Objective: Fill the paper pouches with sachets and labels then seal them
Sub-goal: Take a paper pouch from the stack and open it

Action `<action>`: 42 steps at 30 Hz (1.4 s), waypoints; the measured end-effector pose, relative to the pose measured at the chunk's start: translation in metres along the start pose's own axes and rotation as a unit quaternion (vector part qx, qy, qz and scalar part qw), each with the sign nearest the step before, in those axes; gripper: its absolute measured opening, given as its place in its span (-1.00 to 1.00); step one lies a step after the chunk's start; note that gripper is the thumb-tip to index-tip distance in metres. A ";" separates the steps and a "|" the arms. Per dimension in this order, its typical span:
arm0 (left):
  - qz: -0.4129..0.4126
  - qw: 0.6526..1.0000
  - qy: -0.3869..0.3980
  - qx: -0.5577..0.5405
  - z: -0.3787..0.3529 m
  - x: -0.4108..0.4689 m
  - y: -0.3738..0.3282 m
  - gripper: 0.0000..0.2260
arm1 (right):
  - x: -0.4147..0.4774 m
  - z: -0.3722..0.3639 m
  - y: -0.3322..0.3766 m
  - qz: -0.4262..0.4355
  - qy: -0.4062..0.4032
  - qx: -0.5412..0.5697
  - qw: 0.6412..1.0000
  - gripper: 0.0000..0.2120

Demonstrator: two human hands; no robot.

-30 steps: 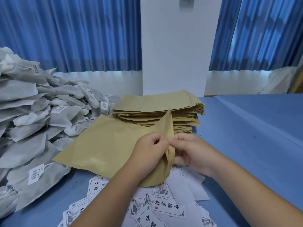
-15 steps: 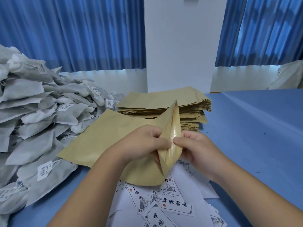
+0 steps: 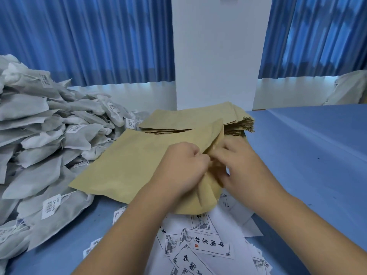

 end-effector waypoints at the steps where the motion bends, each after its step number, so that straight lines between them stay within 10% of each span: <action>1: -0.028 0.999 -0.009 0.027 -0.003 -0.002 -0.005 -0.69 | 0.000 -0.003 0.003 0.014 0.024 0.022 0.999 -0.88; 4: -0.101 0.989 -0.025 0.101 -0.012 -0.008 -0.018 -0.70 | -0.007 -0.004 -0.014 -0.149 0.033 0.234 0.960 -0.81; 7: -0.167 0.972 -0.031 0.161 -0.024 -0.014 -0.025 -0.69 | -0.015 -0.008 -0.032 -0.331 0.003 0.535 0.777 -0.78; 8: -0.187 0.971 -0.007 0.146 -0.028 -0.016 -0.027 -0.70 | -0.015 -0.007 -0.038 -0.349 -0.012 0.542 0.764 -0.70; 12: -0.169 0.984 0.056 -0.021 -0.022 -0.009 -0.017 -0.85 | -0.024 -0.001 -0.062 -0.388 -0.074 0.406 0.824 -0.65; 18: 0.038 0.968 -0.231 0.091 0.074 0.016 0.070 -0.74 | -0.034 0.009 -0.086 -0.442 -0.135 0.446 0.767 -0.84; 28: 0.270 0.932 -0.179 -0.164 0.093 0.008 0.130 -0.88 | -0.037 0.008 -0.094 -0.456 -0.140 0.521 0.708 -0.79; 38: 0.107 0.946 -0.266 0.151 0.091 0.008 0.085 -0.71 | -0.035 -0.017 -0.067 -0.464 -0.078 0.665 0.580 -0.75; 42: -0.063 0.969 -0.157 0.181 0.041 -0.002 0.005 -0.66 | -0.025 -0.030 -0.040 -0.435 -0.038 0.700 0.566 -0.69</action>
Point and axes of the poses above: each hand's wrist, its own x-axis towards the middle knuckle, its own z-axis out of the back of the hand, y = z × x, the point moved 6 cm from there along x, towards the middle knuckle, and after that the axes turned 1 degree about z, right-handed, at the moved point
